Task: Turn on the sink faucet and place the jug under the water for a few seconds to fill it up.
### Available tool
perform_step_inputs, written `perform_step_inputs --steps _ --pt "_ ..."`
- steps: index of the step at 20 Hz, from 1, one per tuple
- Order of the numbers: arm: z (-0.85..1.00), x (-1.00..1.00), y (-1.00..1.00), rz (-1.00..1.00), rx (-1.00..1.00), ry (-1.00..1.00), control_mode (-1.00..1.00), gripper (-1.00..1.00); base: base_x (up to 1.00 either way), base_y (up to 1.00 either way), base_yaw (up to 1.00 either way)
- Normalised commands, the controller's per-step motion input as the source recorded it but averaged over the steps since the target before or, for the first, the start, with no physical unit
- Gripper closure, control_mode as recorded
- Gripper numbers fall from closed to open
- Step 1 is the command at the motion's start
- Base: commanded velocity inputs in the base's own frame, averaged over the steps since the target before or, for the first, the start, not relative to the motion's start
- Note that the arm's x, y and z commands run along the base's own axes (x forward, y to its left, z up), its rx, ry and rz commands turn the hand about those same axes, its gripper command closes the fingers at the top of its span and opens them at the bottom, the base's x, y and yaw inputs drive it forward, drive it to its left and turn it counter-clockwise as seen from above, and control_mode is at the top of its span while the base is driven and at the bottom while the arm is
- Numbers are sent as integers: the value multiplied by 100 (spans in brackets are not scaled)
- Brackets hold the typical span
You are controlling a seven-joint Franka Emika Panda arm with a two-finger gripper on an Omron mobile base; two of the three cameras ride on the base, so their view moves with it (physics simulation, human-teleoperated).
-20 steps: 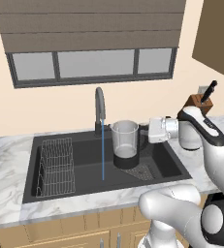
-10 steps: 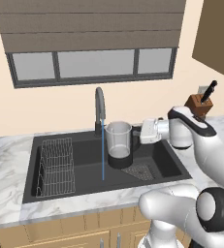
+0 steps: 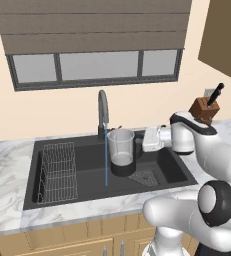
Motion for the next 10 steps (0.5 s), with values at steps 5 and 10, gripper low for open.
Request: perform_step_inputs --steps 5,10 --pt "-17 16 2 0 0 0 -100 100 0 0 0" --pt "-14 17 7 0 0 0 -100 100 0 0 0"
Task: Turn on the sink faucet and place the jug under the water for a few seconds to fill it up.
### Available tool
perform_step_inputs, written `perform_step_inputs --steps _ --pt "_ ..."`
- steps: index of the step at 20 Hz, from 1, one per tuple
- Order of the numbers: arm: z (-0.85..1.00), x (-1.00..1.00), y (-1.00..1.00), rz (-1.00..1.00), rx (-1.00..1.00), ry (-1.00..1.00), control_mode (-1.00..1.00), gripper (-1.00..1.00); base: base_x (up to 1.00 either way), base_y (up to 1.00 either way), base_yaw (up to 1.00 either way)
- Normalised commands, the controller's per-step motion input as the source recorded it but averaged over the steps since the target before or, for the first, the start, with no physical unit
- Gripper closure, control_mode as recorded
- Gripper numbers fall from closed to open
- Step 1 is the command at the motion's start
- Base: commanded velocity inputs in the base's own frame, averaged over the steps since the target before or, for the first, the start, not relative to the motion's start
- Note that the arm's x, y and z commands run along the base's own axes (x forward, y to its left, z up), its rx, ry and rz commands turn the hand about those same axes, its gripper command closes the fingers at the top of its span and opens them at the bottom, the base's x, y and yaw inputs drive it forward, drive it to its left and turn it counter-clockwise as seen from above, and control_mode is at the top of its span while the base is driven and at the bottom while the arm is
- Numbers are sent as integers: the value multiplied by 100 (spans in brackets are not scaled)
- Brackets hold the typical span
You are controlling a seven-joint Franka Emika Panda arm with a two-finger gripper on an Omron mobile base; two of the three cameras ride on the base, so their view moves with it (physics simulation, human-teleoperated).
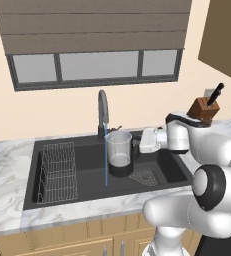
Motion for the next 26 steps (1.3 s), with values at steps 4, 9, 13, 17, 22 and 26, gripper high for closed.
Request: perform_step_inputs --steps 4,9,13,17,22,26 --pt "-14 20 12 0 0 0 -100 100 0 0 0" --pt "-14 26 12 0 0 0 -100 100 0 0 0" --pt "-14 27 10 0 0 0 -100 100 0 0 0" --pt "-11 28 11 0 0 0 -100 100 0 0 0" --pt "-13 27 14 0 0 0 -100 100 0 0 0" --pt "-15 27 15 0 0 0 -100 100 0 0 0"
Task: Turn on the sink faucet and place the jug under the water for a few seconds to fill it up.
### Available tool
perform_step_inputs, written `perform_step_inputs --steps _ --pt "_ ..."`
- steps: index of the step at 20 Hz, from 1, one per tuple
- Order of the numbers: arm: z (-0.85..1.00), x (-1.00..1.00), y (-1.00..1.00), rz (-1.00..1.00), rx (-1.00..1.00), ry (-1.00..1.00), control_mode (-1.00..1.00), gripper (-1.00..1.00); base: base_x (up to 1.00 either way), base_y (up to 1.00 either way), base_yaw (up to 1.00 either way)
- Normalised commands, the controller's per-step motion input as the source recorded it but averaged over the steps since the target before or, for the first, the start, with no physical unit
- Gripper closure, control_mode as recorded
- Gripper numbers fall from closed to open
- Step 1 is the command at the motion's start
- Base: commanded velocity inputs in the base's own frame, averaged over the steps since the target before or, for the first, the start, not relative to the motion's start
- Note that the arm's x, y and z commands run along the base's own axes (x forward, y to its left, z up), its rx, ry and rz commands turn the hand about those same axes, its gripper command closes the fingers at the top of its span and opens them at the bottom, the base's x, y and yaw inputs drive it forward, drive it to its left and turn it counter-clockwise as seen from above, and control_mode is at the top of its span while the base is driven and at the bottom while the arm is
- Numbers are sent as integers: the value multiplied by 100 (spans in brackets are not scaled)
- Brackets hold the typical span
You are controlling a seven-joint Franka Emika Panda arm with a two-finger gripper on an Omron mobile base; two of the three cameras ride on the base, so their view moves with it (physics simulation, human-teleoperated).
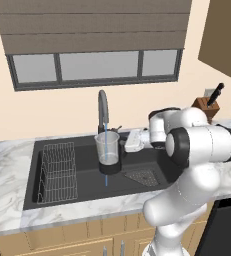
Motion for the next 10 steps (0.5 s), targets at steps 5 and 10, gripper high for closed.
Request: perform_step_inputs --steps 5,10 --pt "-11 16 11 0 0 0 -100 100 0 0 0" --pt "0 0 2 0 0 0 -100 100 0 0 0"
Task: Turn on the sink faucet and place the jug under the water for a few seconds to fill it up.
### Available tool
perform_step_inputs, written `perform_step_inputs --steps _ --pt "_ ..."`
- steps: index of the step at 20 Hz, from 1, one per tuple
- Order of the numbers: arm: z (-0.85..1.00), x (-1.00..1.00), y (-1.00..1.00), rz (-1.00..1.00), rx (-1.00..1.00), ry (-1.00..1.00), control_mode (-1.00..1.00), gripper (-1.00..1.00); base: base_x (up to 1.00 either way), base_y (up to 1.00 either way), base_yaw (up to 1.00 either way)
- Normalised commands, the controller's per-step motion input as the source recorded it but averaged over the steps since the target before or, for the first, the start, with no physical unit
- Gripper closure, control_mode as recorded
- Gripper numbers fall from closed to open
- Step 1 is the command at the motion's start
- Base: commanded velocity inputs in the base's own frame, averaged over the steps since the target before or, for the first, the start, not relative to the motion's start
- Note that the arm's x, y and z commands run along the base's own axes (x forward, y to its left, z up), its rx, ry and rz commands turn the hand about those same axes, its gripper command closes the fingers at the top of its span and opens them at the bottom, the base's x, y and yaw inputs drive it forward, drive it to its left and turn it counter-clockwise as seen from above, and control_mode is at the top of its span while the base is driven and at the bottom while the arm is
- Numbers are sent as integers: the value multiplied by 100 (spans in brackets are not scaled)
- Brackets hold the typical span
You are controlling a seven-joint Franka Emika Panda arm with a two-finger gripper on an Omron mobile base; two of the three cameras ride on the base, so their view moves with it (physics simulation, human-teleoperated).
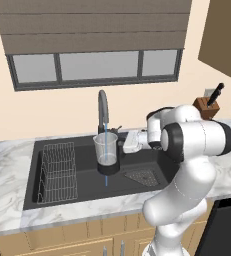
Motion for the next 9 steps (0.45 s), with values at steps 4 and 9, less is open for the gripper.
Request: perform_step_inputs --steps 4,9 --pt "0 0 0 0 0 0 -100 100 0 0 0" --pt "0 0 0 0 0 0 -100 100 0 0 0"
